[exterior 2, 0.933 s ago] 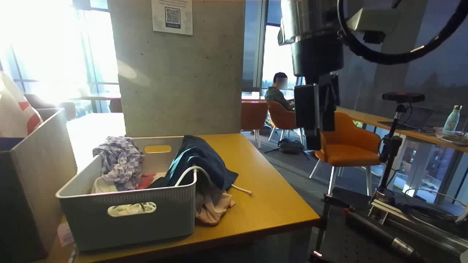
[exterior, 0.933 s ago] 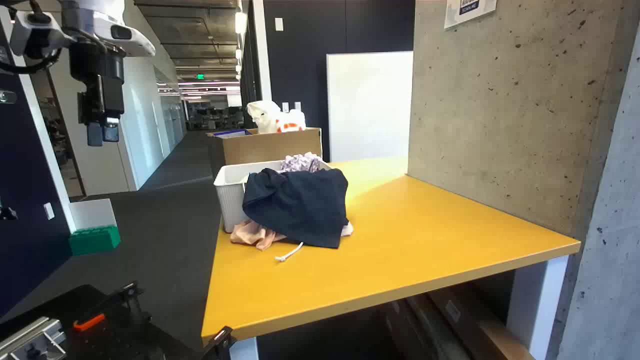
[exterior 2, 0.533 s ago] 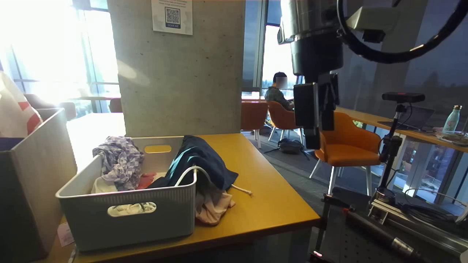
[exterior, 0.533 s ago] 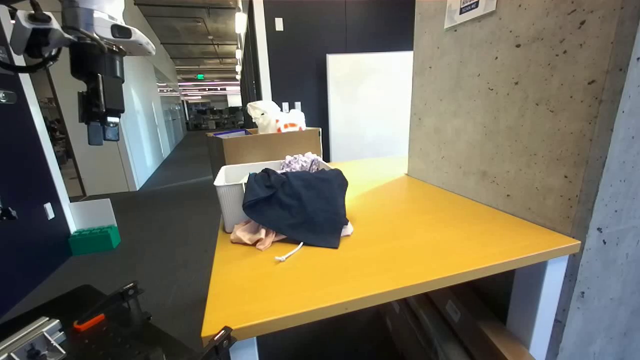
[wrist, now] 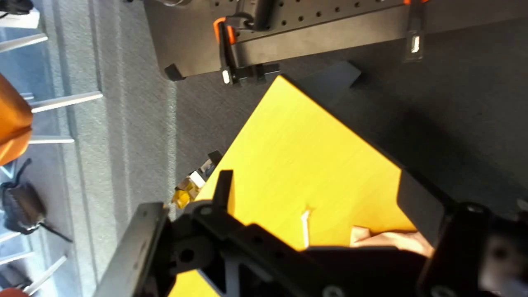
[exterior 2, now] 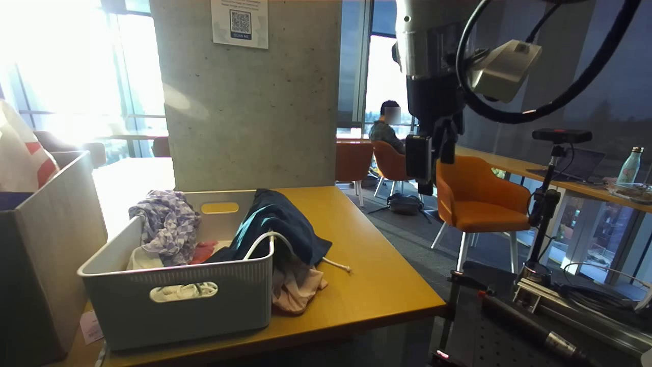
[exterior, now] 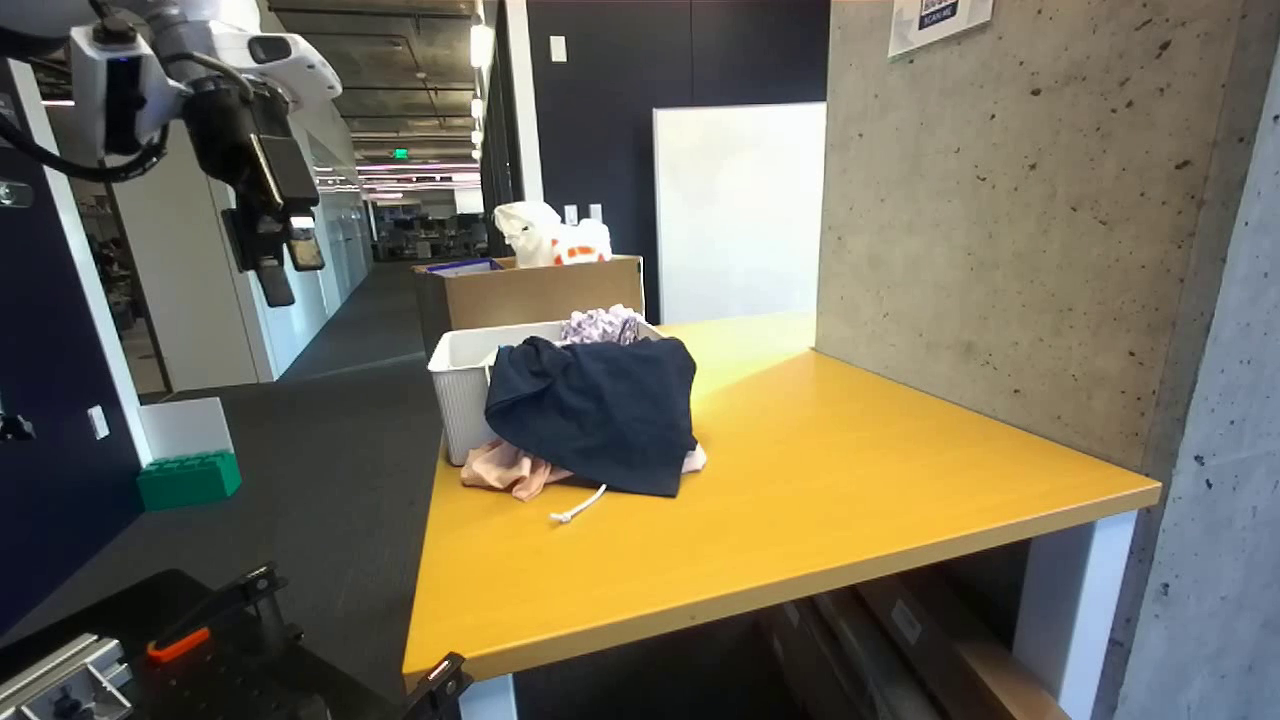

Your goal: Put the blue shirt in the basket

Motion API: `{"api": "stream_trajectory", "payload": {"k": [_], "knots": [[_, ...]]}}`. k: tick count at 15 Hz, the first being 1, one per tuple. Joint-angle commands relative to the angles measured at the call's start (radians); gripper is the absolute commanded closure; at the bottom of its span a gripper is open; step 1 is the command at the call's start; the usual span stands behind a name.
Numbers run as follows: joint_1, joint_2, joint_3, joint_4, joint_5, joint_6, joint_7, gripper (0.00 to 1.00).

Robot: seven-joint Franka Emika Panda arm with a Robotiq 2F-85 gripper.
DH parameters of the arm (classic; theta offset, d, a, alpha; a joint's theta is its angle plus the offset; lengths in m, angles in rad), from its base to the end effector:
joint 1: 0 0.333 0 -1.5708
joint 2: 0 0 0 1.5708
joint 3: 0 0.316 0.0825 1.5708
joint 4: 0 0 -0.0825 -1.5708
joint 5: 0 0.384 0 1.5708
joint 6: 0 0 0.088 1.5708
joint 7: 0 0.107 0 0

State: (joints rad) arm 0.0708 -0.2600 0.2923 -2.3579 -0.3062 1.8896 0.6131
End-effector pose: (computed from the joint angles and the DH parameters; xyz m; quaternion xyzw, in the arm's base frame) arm 0.4169 0.1366 0.4146 0.9760 -0.0675 -0.0162 0.2062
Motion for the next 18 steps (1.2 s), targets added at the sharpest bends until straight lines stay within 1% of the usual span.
{"api": "stream_trajectory", "payload": {"k": [1, 3, 5, 7, 8, 10, 11, 12, 14, 16, 17, 18], "knots": [[-0.017, 0.017, -0.034, -0.023, -0.113, 0.07, 0.035, 0.0], [-0.029, 0.024, -0.066, -0.038, -0.136, 0.114, 0.014, 0.0], [-0.055, 0.042, -0.107, -0.044, -0.175, 0.168, 0.002, 0.0], [-0.101, 0.094, -0.147, -0.019, -0.285, 0.245, 0.021, 0.0], [-0.12, 0.126, -0.165, 0.011, -0.338, 0.269, 0.013, 0.0], [-0.136, 0.206, -0.197, 0.065, -0.413, 0.316, 0.003, 0.0], [-0.132, 0.241, -0.21, 0.089, -0.425, 0.334, -0.011, 0.0], [-0.125, 0.278, -0.223, 0.111, -0.415, 0.361, -0.043, 0.0], [-0.112, 0.333, -0.24, 0.14, -0.362, 0.413, -0.135, 0.0], [-0.111, 0.339, -0.245, 0.144, -0.202, 0.428, -0.303, 0.0], [-0.098, 0.328, -0.254, 0.118, -0.299, 0.416, -0.177, 0.0], [-0.095, 0.342, -0.257, 0.129, -0.25, 0.42, -0.231, 0.0]]}}
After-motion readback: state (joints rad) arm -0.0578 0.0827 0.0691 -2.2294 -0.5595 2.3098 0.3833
